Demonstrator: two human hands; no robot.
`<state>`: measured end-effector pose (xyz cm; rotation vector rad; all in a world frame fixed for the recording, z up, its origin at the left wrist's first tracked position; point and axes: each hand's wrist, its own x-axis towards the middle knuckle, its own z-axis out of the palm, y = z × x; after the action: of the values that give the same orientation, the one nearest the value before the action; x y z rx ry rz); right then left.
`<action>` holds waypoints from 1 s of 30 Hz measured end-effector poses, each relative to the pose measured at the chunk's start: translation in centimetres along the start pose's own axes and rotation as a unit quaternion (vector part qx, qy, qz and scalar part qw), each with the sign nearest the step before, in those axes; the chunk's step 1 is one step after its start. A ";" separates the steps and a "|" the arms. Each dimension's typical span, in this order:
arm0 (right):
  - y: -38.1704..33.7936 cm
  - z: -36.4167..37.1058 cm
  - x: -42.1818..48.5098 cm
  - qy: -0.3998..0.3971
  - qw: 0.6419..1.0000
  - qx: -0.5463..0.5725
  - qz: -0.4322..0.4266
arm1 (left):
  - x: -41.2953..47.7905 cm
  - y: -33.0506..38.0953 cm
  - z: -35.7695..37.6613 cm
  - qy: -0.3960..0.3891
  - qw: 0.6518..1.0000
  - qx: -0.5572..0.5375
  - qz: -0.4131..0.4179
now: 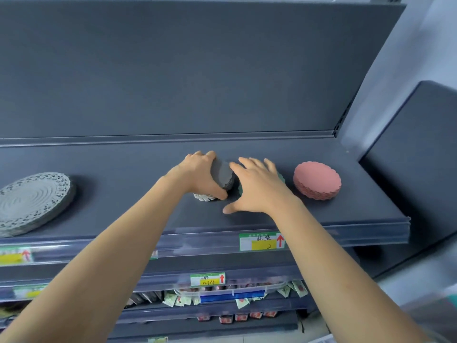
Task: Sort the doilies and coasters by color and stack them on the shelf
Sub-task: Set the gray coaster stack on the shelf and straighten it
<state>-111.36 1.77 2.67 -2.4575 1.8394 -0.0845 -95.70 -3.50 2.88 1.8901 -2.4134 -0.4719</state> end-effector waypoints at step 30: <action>-4.0 -1.1 1.2 -0.061 0.941 0.333 -0.002 | -3.2 -4.8 -0.8 0.077 0.882 -0.465 -0.013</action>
<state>-107.33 1.69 4.13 -1.9384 1.4356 -0.4592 -90.22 -1.57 2.86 1.4176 -1.5641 -1.1575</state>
